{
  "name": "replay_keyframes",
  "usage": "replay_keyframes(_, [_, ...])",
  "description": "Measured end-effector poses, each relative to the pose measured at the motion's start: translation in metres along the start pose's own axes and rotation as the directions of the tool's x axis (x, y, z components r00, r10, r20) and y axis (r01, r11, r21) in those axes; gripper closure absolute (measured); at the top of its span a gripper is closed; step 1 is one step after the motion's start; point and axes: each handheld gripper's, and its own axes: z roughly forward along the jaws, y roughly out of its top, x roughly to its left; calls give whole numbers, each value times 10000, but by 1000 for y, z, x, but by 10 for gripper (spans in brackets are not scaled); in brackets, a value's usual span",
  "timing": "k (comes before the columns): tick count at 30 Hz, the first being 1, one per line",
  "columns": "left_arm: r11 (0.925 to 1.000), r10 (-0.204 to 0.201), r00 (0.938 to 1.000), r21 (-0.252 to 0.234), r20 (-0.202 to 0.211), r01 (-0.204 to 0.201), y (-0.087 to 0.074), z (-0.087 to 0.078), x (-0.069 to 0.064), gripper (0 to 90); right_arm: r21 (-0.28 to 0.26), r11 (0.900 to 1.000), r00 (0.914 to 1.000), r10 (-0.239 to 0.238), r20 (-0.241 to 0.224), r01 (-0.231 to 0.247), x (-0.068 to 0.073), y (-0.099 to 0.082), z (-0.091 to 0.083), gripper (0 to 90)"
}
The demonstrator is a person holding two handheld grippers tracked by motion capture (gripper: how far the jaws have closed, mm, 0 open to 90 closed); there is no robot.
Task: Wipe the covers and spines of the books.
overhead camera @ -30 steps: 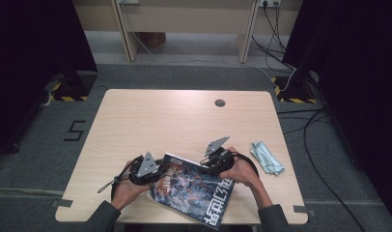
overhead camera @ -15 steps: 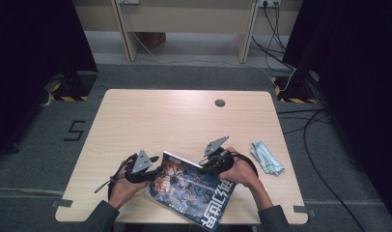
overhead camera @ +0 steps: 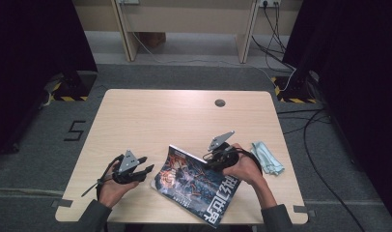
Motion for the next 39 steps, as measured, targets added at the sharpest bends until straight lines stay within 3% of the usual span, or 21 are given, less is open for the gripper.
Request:
replay_keyframes(4, [9996,127,9999,239,73,-129,-1,3,-2,569,15,10000,9999,55,151,-55,-4,4,-6,832])
replay_keyframes(10, [9994,168,9998,315,90,-171,-2,4,-3,577,107,9998,9970,154,759,-162,-12,16,-24,832])
replay_keyframes(21, [9994,175,9997,301,150,-179,-1,6,-4,585,-47,9983,9790,582,1952,-584,-31,31,-60,832])
replay_keyframes(25, [9989,263,9995,372,170,-269,-2,7,-4,589,-93,9978,9667,661,2472,-658,-35,37,-69,832])
replay_keyframes(29, [9986,353,9992,388,193,-361,-1,7,-6,593,-6,9979,9457,615,3191,-647,-37,43,-75,832])
replay_keyframes(30, [9988,337,9992,360,195,-344,-1,7,-7,593,17,9983,9360,546,3479,-588,-38,46,-77,832])
replay_keyframes(34, [9984,383,9991,404,196,-391,-1,8,-7,594,203,9982,9101,424,4123,-557,-40,56,-81,832])
replay_keyframes(36, [9985,369,9991,385,209,-377,-1,8,-7,595,491,9981,8918,112,4524,-374,-36,63,-78,832])
replay_keyframes(39, [9983,390,9991,417,195,-397,-1,8,-7,597,913,9958,8901,-347,4544,-78,-30,69,-72,831])
